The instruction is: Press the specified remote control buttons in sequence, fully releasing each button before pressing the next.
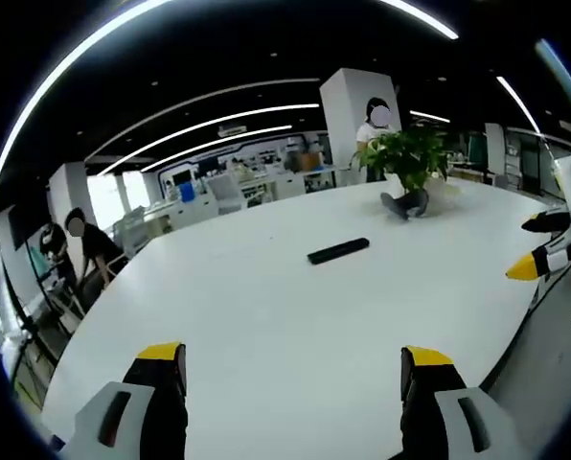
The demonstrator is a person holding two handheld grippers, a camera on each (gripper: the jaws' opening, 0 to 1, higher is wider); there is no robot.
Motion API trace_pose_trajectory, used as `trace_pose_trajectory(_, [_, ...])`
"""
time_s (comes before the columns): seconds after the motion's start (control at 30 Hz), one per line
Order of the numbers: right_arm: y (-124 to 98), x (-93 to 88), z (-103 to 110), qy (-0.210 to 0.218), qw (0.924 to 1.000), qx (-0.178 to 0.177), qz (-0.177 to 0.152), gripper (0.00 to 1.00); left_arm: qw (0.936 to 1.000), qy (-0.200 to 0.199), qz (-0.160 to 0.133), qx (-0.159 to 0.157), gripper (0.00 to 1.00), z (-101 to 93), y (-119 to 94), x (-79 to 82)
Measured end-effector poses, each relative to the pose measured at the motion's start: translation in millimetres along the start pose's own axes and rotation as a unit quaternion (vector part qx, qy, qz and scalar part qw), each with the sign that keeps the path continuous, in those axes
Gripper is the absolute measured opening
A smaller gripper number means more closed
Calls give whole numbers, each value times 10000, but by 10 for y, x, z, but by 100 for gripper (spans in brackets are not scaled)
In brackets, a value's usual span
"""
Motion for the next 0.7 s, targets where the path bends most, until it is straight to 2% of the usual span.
trace_pose_trajectory(0.7, [14, -16, 23, -20, 10000, 75, 53, 87, 10000, 16, 38, 21, 96, 7, 8, -15])
Point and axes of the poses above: the point that each gripper's makers call its tool centre point, and the gripper's own axes: y roughly forward along the fingers, z roughly to its left, x roughly out of its top, the point moved 2 cm from there along -y, roughly backward along the fingers, and after that the axes turned 10 degrees about x, right-handed, at the moved point
